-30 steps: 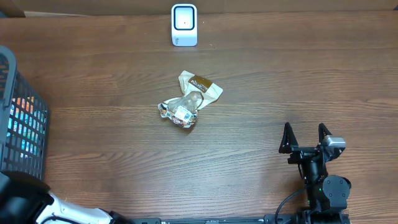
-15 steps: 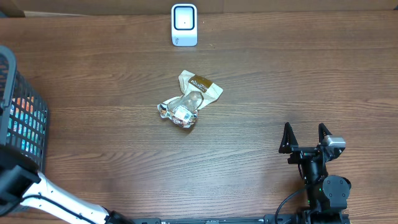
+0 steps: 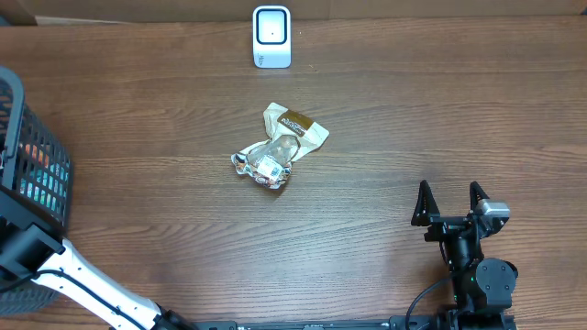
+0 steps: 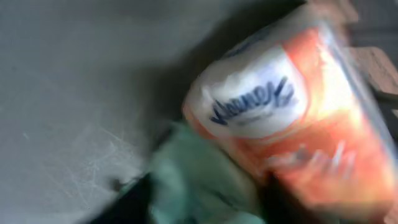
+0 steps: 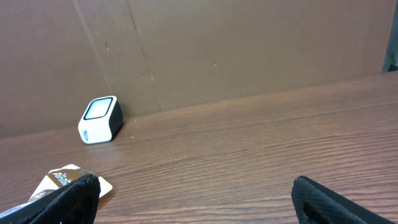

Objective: Scan the item barcode
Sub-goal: 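Reach the left gripper into the basket and grasp the teal packet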

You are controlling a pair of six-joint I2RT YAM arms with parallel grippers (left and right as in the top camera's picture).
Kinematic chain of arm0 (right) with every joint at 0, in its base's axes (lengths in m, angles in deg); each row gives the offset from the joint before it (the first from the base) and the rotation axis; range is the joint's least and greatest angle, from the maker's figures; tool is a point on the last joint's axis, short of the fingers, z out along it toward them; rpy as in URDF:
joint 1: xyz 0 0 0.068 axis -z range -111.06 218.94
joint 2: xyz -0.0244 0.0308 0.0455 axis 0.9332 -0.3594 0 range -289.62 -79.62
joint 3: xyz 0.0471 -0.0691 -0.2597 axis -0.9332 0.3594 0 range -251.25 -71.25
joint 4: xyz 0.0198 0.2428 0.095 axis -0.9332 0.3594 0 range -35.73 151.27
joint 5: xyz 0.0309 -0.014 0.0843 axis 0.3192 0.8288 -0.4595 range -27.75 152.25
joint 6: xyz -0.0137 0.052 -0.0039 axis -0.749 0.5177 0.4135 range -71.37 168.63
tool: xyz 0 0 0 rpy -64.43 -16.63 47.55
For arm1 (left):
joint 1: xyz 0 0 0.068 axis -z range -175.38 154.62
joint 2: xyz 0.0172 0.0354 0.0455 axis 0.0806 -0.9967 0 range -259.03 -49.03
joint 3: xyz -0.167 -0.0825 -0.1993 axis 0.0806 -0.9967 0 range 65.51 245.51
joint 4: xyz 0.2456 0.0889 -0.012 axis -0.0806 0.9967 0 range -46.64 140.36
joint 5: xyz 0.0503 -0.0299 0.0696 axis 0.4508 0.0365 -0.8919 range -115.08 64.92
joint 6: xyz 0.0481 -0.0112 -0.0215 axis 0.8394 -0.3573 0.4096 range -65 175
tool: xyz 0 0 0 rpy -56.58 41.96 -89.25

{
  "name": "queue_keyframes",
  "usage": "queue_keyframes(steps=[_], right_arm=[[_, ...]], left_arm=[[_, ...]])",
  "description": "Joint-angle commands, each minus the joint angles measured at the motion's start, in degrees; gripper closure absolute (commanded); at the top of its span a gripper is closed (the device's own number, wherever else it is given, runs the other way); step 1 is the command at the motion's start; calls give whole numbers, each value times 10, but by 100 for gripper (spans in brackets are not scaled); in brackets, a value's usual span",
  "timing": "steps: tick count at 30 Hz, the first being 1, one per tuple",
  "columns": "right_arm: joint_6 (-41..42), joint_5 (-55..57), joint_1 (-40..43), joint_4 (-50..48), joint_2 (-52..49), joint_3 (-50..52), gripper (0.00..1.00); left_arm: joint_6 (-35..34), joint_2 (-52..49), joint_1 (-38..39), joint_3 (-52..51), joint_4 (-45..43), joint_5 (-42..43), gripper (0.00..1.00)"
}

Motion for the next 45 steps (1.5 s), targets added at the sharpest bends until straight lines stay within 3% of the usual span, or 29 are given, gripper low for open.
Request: queue_keyframes(steps=[1, 12, 19, 26, 32, 37, 45], right_arm=[[-2, 5, 4, -3, 3, 6, 0], [-2, 5, 4, -3, 3, 6, 0], [-2, 5, 4, -3, 3, 6, 0], [-2, 5, 4, -3, 3, 6, 0], [-2, 5, 4, -3, 3, 6, 0], [-2, 5, 4, -3, 3, 6, 0], [-2, 5, 4, -3, 3, 6, 0]], left_arm=[[7, -41, 0, -6, 4, -11, 96], [-18, -41, 0, 45, 62, -11, 96], [-74, -40, 0, 220, 168, -14, 96], [-115, -34, 0, 462, 266, -21, 96], [-173, 31, 2, 485, 260, -14, 96], [-233, 63, 2, 485, 266, -61, 96], [-251, 72, -3, 485, 265, -36, 96]])
